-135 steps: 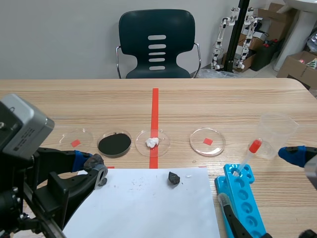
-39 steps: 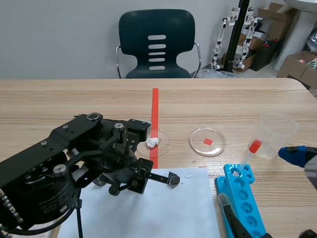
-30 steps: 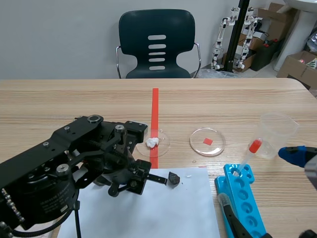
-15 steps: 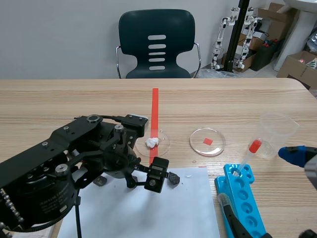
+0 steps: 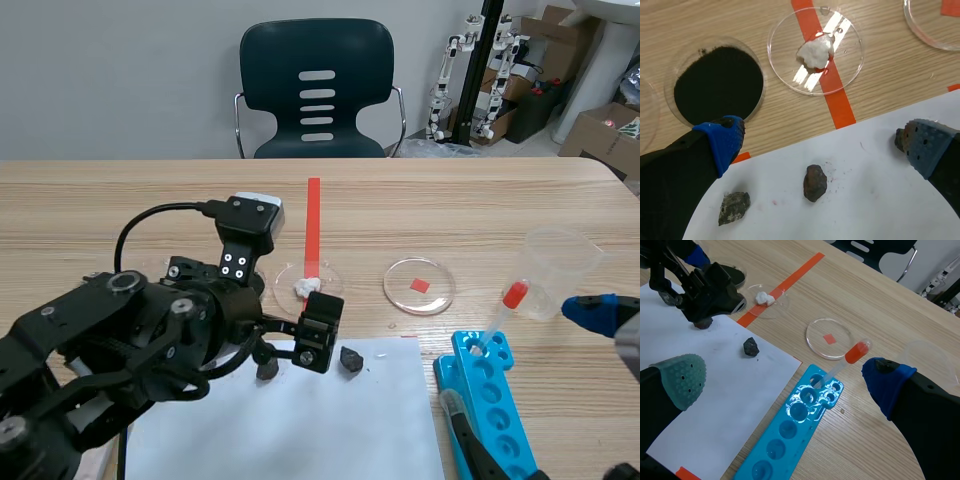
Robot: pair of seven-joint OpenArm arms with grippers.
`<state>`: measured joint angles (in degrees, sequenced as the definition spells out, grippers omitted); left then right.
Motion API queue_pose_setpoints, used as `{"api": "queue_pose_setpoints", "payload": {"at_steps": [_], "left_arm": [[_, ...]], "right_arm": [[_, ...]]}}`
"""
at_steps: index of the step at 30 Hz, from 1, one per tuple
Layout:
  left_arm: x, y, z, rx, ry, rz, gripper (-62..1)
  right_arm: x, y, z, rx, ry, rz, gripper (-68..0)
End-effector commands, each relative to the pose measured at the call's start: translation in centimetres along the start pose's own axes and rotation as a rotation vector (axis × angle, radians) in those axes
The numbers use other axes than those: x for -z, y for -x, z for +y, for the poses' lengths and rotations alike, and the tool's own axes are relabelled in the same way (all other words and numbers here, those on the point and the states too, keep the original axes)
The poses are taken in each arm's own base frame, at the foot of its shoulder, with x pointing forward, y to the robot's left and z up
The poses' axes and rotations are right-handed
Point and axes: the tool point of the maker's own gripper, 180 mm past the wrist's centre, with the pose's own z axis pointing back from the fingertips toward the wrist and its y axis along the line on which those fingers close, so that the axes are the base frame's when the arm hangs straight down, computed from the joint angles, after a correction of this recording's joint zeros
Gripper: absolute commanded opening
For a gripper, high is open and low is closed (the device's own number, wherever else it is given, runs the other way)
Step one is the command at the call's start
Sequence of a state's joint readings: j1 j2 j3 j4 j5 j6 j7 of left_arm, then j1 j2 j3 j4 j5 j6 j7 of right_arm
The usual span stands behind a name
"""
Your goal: Put the middle mineral back
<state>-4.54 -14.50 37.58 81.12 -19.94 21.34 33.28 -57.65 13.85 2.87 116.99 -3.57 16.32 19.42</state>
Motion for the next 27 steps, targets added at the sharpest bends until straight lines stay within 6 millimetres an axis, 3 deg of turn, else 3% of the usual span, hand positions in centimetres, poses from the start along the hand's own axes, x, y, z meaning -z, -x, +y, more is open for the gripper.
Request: {"api": "queue_pose_setpoints", "payload": {"at_steps": [1, 27], "left_arm": [[-0.47, -1.13, -0.05, 0.005, 0.006, -0.047, 1.4], [-1.12, -0.85, 0.03, 0.012, 0.009, -0.058, 1.4]], "right_arm": [[0.14, -0.87, -0.34, -0.006, 0.006, -0.033, 0.4], [0.14, -0.88, -0.34, -0.006, 0.006, -0.034, 0.4]]}}
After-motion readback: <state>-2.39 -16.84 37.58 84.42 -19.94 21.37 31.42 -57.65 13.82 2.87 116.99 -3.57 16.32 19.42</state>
